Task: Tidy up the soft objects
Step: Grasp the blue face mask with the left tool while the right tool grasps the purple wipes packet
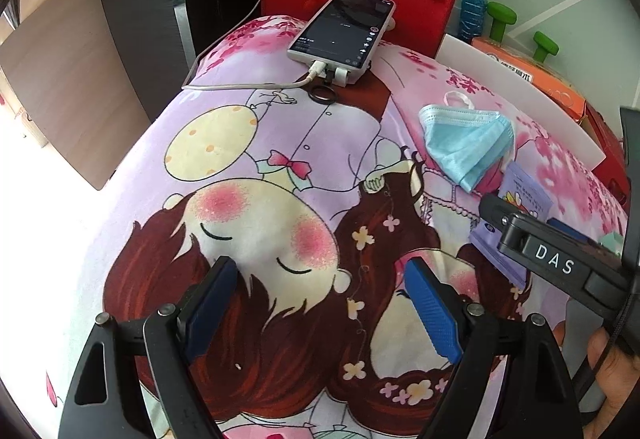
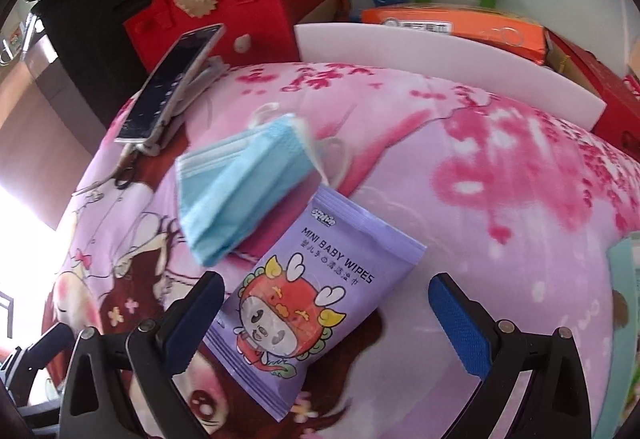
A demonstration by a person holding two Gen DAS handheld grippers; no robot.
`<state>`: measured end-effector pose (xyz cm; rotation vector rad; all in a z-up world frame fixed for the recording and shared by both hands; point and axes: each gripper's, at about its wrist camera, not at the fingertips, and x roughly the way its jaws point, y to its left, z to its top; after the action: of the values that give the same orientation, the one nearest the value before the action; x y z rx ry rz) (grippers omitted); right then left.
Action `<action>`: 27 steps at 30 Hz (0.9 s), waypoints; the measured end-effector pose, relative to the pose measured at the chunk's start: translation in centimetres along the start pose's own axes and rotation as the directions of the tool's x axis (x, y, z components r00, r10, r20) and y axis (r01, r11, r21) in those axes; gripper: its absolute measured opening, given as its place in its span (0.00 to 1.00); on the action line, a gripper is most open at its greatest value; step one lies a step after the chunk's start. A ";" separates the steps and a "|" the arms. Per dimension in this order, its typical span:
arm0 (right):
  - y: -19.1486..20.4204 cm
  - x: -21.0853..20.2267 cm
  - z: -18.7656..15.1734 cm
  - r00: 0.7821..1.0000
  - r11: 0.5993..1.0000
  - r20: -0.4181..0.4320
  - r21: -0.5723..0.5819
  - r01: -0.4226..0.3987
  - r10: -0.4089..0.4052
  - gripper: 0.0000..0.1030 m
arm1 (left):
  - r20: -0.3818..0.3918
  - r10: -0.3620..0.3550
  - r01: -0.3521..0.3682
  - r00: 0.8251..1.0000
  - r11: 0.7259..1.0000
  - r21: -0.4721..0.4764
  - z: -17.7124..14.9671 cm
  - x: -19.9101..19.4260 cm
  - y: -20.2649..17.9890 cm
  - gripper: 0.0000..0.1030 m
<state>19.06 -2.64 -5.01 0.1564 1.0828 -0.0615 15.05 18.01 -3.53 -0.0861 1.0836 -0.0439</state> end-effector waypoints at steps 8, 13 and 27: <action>-2.7 -0.3 -0.5 1.000 0.999 -0.004 0.023 0.025 -0.025 0.92 | 0.004 -0.046 0.046 0.999 0.999 0.004 0.6 0.3 -1.5 0.84; -4.4 -0.4 -0.2 0.998 0.998 0.000 0.021 0.061 -0.061 0.78 | -0.007 -0.053 0.054 0.999 0.997 0.047 1.3 1.2 -3.7 0.84; -7.0 0.0 1.2 0.999 0.998 0.018 -0.034 0.047 -0.047 0.52 | 0.033 -0.089 0.084 0.995 0.987 0.137 4.8 3.7 -8.6 0.68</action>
<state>19.23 -9.78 -5.15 0.0990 1.0700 -0.0859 21.08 9.37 -3.79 -0.0113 1.0344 -0.1932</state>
